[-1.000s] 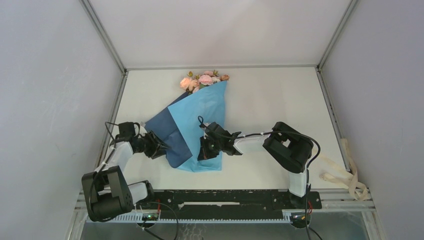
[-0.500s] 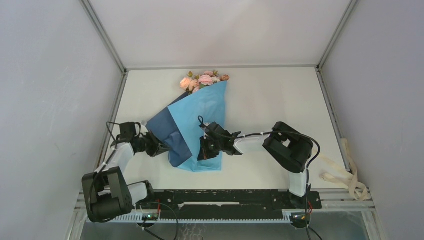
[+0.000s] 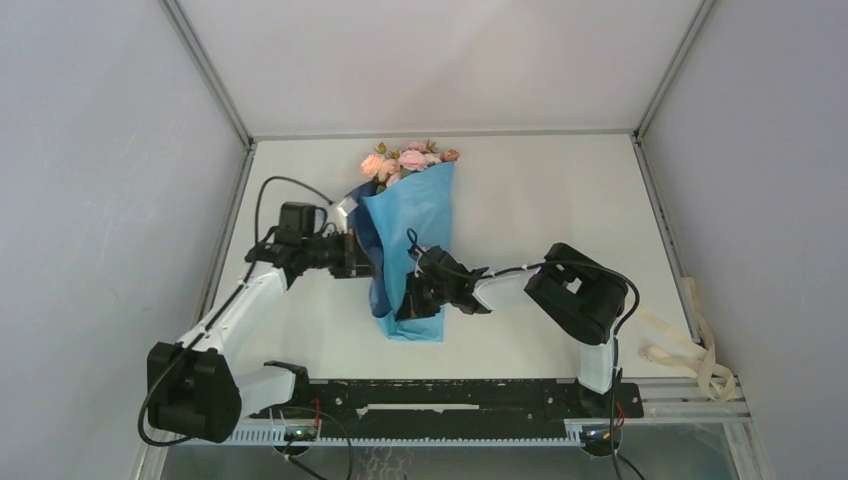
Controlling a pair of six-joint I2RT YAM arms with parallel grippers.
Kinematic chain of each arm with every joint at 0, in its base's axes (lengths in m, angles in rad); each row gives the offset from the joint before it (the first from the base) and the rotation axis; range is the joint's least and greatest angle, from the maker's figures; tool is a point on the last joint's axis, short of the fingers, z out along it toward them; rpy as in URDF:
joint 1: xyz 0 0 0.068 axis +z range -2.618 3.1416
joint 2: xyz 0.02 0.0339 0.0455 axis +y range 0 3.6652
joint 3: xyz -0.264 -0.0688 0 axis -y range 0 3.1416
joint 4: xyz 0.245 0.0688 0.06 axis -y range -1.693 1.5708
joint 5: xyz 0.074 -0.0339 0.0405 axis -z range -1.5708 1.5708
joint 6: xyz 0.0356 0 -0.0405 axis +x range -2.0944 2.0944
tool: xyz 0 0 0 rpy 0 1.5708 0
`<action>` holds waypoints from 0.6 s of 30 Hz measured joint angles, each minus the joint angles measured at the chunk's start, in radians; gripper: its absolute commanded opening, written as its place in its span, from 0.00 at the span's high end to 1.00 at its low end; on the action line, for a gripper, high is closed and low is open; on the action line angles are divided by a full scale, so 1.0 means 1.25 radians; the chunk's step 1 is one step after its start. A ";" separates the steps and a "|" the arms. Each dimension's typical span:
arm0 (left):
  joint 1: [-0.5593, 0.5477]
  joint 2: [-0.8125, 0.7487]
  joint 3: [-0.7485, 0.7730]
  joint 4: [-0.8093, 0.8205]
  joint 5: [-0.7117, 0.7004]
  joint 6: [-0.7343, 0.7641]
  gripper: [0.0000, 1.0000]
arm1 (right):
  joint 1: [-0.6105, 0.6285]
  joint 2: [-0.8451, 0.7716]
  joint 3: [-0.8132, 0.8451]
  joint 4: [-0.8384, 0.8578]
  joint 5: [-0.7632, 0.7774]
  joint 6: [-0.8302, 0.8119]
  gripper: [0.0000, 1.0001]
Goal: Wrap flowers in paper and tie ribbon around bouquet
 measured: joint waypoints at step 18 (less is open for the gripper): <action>-0.237 0.463 0.258 0.041 -0.089 0.159 1.00 | 0.016 -0.142 -0.170 0.153 0.075 0.120 0.98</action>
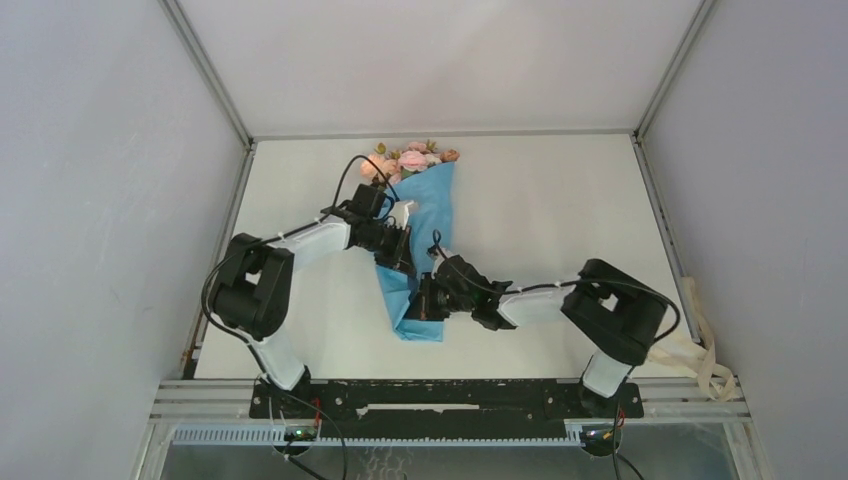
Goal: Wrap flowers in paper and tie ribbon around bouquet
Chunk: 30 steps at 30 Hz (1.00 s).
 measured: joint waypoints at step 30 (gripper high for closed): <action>-0.348 -0.039 0.033 -0.117 -0.342 0.382 1.00 | -0.275 0.022 -0.077 0.051 -0.157 -0.027 0.92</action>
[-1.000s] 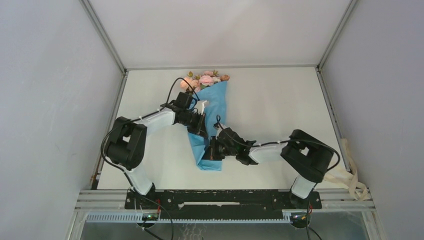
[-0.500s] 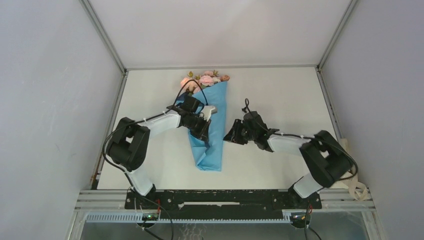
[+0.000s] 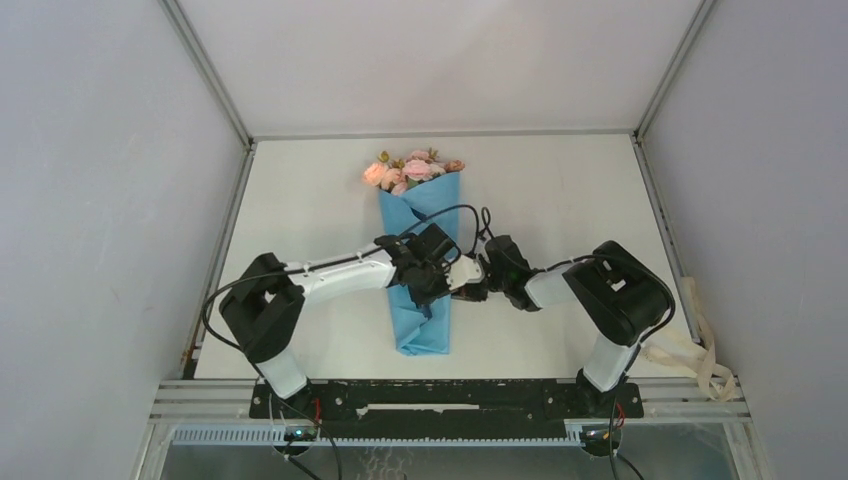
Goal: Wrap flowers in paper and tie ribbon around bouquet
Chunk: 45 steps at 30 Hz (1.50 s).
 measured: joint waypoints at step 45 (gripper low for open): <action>-0.097 0.028 -0.033 -0.023 -0.179 0.152 0.64 | -0.075 -0.070 0.429 -0.614 -0.047 -0.378 1.00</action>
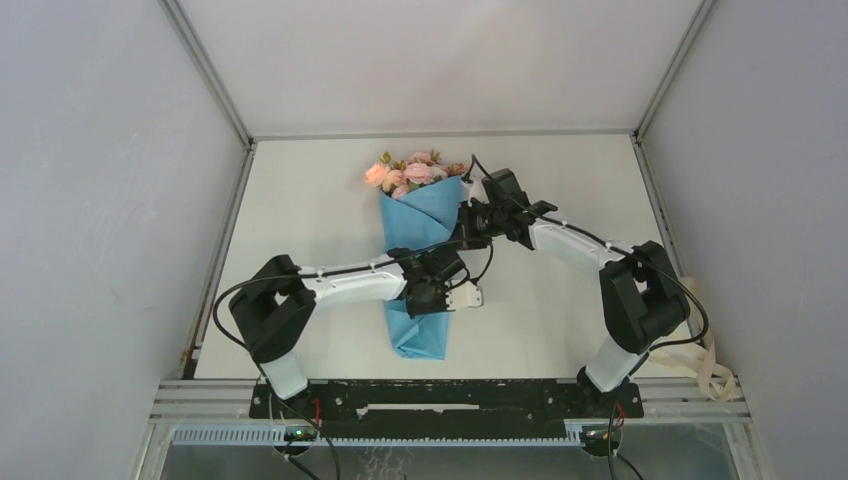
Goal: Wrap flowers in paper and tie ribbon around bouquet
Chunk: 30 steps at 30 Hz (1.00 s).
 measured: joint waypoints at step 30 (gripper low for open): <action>0.177 -0.091 0.095 -0.195 0.343 -0.076 0.84 | -0.114 0.055 -0.113 0.165 -0.024 0.031 1.00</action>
